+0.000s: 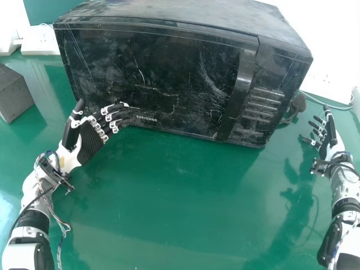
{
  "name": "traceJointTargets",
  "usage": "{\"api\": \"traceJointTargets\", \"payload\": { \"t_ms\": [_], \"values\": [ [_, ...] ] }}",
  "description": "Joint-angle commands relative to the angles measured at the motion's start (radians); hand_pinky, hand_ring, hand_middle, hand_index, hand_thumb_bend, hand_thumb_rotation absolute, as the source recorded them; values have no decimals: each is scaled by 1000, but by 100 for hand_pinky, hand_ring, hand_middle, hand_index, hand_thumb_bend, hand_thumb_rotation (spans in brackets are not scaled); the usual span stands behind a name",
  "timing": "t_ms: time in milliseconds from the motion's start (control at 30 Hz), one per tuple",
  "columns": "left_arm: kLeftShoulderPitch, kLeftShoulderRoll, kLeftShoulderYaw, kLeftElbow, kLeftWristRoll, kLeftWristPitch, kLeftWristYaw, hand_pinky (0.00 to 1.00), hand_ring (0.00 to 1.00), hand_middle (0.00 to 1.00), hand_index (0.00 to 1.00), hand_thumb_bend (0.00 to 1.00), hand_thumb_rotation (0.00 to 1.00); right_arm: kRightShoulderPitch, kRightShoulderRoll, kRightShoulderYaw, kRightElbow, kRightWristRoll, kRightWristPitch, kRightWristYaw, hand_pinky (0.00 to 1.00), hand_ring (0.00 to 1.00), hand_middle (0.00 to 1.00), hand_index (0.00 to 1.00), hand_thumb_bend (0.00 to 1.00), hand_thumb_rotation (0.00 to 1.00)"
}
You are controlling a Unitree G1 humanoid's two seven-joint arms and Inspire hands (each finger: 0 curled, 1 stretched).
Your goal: Open the door of oven
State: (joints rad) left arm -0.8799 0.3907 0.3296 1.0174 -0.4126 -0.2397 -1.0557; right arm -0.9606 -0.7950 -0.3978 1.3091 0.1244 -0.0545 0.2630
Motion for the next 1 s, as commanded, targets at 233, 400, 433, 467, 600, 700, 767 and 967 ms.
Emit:
{"api": "traceJointTargets", "payload": {
  "t_ms": [233, 400, 433, 467, 600, 700, 767, 967],
  "values": [
    [30, -13, -2, -20, 2, -1, 2, 61, 84, 87, 86, 100, 99, 55, 12, 10, 35, -18, 50, 5, 78, 76, 83, 88, 81, 100],
    [27, -12, -2, -17, 3, 1, 1, 62, 85, 88, 86, 100, 98, 53, 12, 12, 35, -20, 54, 0, 79, 74, 83, 89, 81, 100],
    [27, -13, -2, -18, 3, -3, 0, 62, 85, 88, 86, 100, 98, 52, 12, 13, 35, -20, 54, 0, 79, 75, 83, 89, 80, 100],
    [26, -13, -2, -17, 3, -5, -4, 62, 85, 88, 86, 100, 98, 53, 12, 13, 35, -21, 53, 0, 79, 76, 84, 89, 80, 100],
    [28, -13, 0, -18, 0, -4, -4, 61, 84, 88, 86, 100, 98, 52, 14, 13, 35, -18, 54, -2, 79, 77, 84, 89, 79, 100],
    [32, -10, 1, -24, 2, -19, -4, 65, 85, 87, 85, 100, 99, 57, 13, 11, 37, -18, 49, -1, 81, 78, 85, 90, 79, 100],
    [34, -9, 4, -30, -3, -23, -10, 67, 86, 87, 84, 100, 99, 59, 11, 9, 38, -17, 51, -1, 81, 77, 84, 89, 80, 100],
    [38, -17, 13, -47, -25, -11, -44, 69, 88, 91, 88, 100, 100, 60, 11, 5, 38, -14, 55, 1, 78, 76, 84, 88, 80, 100]
  ]
}}
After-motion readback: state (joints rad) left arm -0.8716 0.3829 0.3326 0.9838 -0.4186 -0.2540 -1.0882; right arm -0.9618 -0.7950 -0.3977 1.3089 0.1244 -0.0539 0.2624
